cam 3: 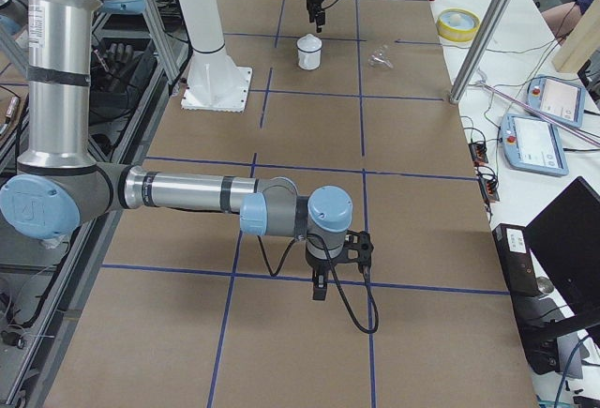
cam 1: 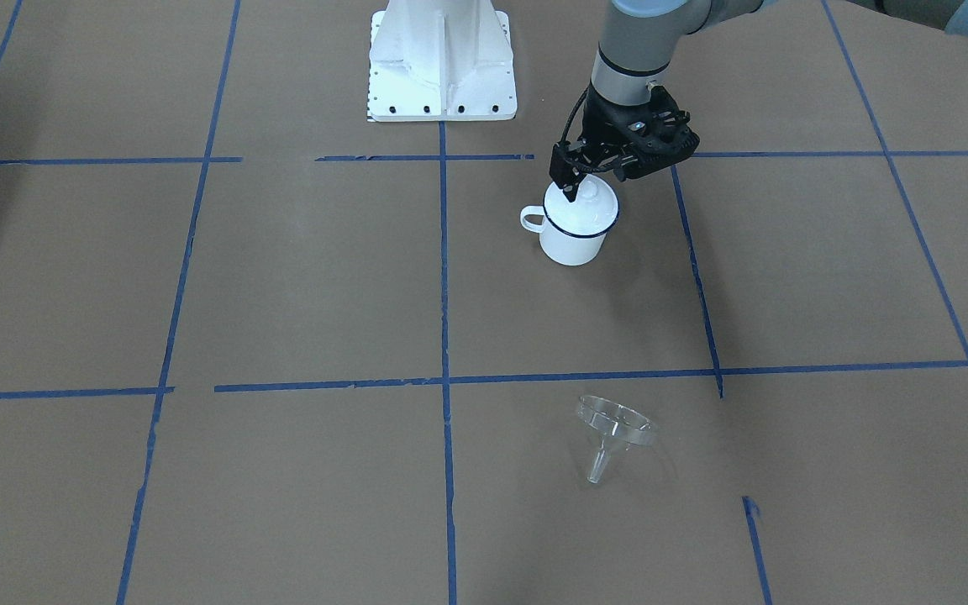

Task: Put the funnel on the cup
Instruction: 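Lower the left gripper and close it on the white lid's knob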

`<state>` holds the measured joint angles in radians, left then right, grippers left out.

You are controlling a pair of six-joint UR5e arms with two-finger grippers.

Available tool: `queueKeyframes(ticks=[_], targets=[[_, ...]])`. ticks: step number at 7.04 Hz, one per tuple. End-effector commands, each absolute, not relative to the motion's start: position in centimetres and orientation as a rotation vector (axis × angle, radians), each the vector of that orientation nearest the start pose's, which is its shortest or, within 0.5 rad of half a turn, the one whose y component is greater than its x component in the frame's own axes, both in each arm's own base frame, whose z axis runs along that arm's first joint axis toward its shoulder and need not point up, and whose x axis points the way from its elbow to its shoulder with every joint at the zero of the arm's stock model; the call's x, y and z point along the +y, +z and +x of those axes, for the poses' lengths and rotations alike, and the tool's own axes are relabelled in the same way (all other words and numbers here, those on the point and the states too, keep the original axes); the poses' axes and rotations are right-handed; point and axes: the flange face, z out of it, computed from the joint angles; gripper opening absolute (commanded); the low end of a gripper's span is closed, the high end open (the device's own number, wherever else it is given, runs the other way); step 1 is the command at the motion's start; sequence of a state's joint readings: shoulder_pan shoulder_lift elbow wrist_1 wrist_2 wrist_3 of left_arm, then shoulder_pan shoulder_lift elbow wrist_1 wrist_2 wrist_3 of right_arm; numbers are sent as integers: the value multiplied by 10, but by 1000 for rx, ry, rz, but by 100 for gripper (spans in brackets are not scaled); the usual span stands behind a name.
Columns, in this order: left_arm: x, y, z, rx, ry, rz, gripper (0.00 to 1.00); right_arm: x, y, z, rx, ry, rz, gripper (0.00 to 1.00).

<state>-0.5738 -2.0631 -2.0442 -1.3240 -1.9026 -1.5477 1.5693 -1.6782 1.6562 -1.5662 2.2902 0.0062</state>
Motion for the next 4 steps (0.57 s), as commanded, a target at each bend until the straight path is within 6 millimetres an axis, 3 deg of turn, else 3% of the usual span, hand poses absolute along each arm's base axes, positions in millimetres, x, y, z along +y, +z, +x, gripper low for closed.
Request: queueKeyframes(ticks=[1,4], targets=[[-388,223,421,785,-393,-76,78,-445,670,67,-719,10,-19,100],[-392,238,429,810,-388,-74,75,-445,670,67,-719,10,-19,100]])
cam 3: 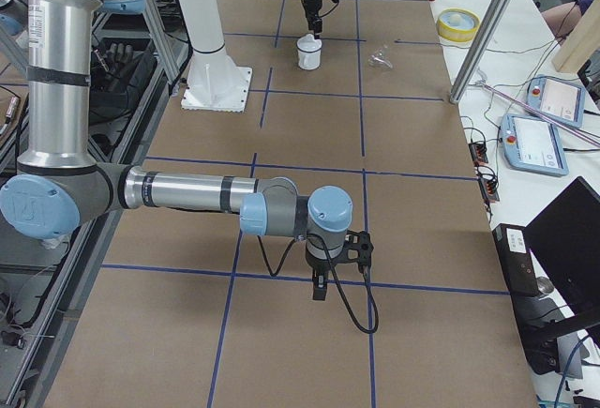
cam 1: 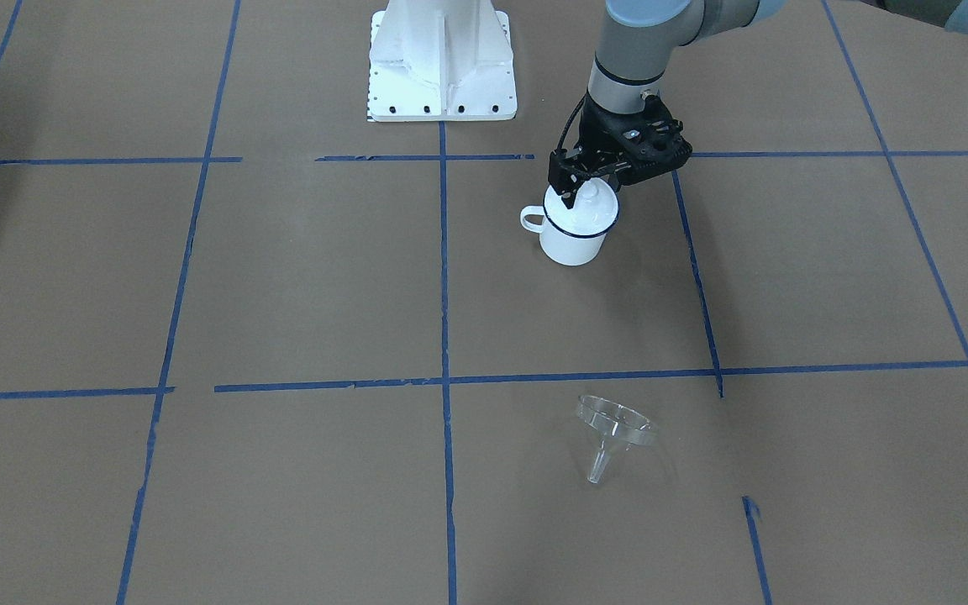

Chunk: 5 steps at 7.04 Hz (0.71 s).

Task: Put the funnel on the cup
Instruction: 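Lower the left gripper and close it on the white lid's knob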

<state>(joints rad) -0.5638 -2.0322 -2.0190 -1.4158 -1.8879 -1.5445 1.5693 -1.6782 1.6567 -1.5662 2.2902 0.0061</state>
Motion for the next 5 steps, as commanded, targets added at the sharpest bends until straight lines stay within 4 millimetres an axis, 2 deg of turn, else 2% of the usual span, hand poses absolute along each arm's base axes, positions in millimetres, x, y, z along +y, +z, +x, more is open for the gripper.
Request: queueKeyframes(ticks=[1,2,4,5], targets=[[-392,239,430,809,-390,-80,70,-445,671,67,-719,11,-20,100],[-389,235,428,818,-390,-89,64,-445,670,67,-719,10,-19,100],[-388,236,428,815,-390,-94,65,-445,670,67,-719,10,-19,100],[-386,237,429,816,-383,-110,69,-445,670,67,-719,10,-19,100]])
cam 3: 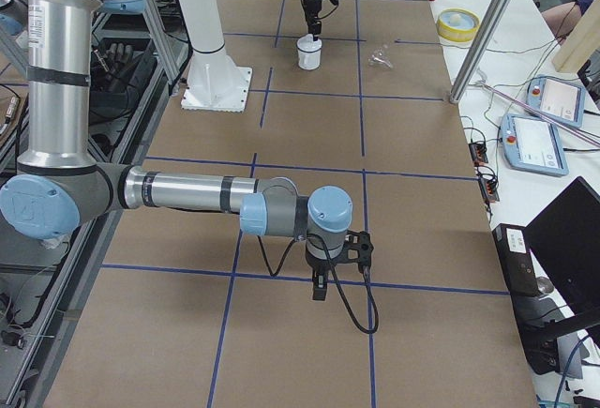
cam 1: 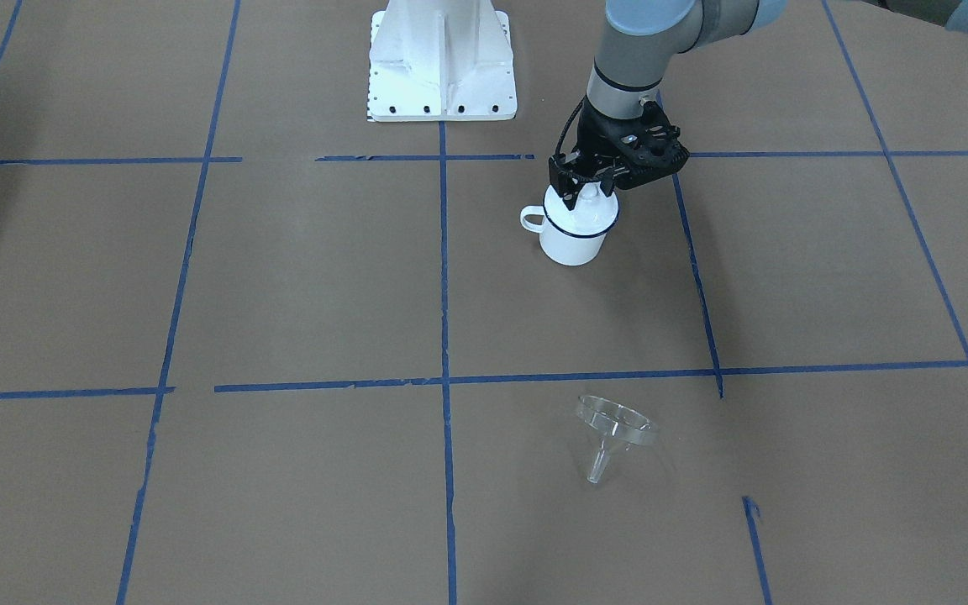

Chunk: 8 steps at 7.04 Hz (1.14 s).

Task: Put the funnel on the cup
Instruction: 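Lower the left gripper and close it on the white lid's knob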

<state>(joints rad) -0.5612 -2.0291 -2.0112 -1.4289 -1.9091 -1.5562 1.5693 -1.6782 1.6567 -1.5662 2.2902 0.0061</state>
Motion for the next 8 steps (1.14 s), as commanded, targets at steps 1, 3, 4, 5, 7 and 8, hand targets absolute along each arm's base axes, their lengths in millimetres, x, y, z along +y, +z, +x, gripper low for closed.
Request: queueKeyframes(ticks=[1,3,4,5,7,8], targets=[[-384,236,430,816,-399,-121,68,-445,671,67,-719,11,-20,100],[-384,238,431,813,-407,-126,59,-445,670,67,-719,10,-19,100],[-383,238,432,813,-406,-127,58,-445,670,67,-719,10,-19,100],[-381,239,433,810,-402,-130,58,-445,670,67,-719,10,-19,100],[-380,236,432,814,-404,-133,7,-445,670,67,-719,10,-19,100],[-378,234,429,822,-401,-138,0,-445,670,67,-719,10,-19,100]])
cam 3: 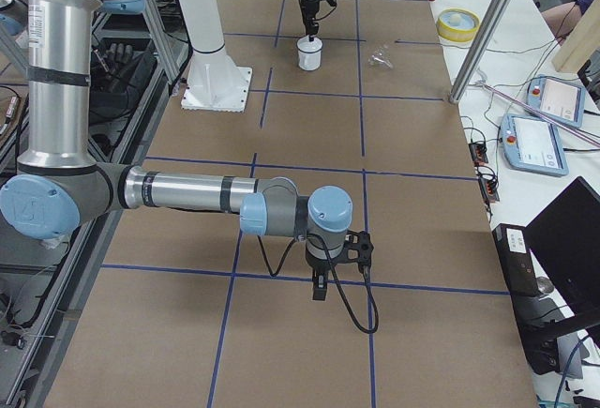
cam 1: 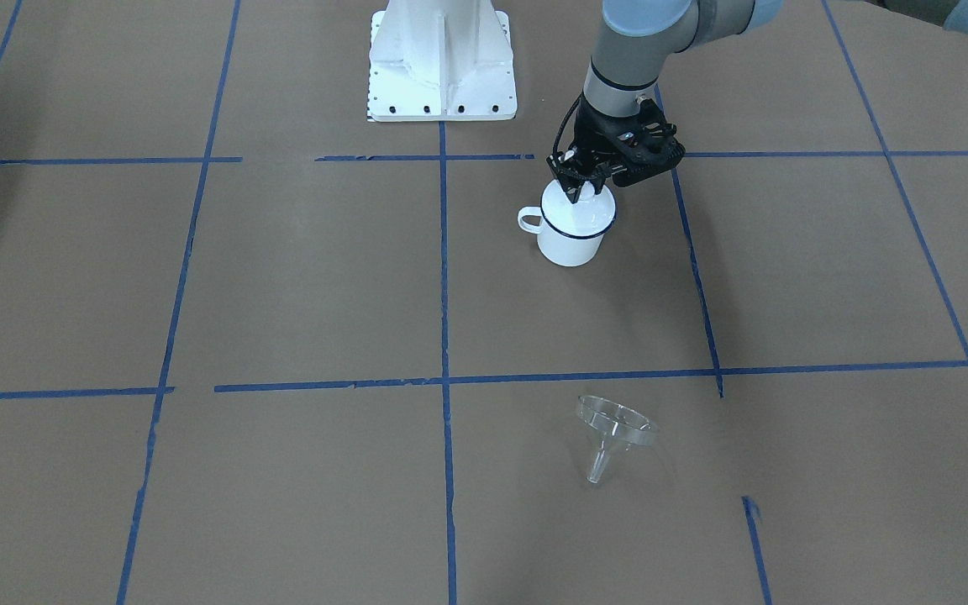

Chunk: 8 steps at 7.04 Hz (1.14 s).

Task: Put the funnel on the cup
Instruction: 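Lower the left gripper and close it on the white lid's knob, then lift the lid off the mug and lower it beside the mug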

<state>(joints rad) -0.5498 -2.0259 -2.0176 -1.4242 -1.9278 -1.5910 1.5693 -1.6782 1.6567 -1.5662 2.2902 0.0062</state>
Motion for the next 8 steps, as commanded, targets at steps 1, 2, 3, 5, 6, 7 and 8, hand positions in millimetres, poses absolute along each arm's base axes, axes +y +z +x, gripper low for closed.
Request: queueKeyframes(ticks=[1,2,3,5,6,7,8], targets=[[-378,231,426,828,-403,-135,0,-445,670,67,-719,10,-19,100],[-374,218,405,826,-418,-129,0,-445,670,67,-719,10,-19,100],[-373,200,367,820,-454,-112,0,-445,670,67,-719,10,-19,100],[-368,224,331,797,-426,-78,0,-445,671,67,-719,11,-20,100],[-357,263,316,799,-371,-57,0,-445,671,67,-719,11,-20,100],[-347,314,305,817,-374,-60,0,-445,671,67,-719,11,-20,100],[-346,356,309,861,-426,-80,0,-445,671,67,-719,11,-20,100]])
